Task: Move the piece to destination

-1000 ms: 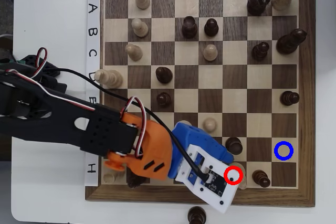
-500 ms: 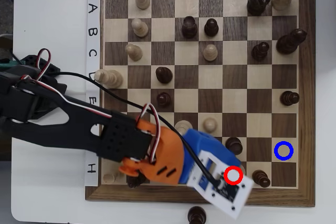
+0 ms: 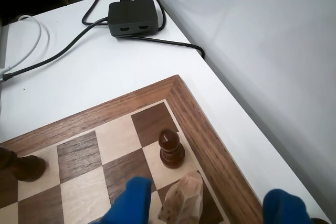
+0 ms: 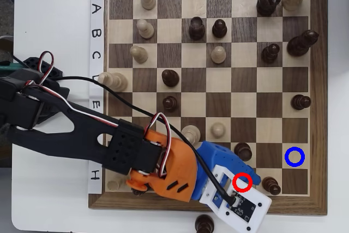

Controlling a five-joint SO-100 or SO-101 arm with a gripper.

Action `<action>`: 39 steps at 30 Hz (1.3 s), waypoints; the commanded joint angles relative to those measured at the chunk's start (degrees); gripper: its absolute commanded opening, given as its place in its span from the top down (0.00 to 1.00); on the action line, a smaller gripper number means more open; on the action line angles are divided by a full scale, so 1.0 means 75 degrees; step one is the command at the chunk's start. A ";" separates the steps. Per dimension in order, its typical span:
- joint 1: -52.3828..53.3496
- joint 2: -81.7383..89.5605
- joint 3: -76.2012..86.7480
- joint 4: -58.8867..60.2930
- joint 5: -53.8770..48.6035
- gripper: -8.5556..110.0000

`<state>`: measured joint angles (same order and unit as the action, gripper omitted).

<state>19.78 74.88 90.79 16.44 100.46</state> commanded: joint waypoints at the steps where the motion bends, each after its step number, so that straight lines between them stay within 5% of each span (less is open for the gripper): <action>1: 0.0035 0.0187 -0.1266 0.0129 0.0902 0.68; 39: -0.0188 -0.0785 -0.2086 0.0258 0.0902 0.68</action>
<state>19.78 68.47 87.80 17.40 100.46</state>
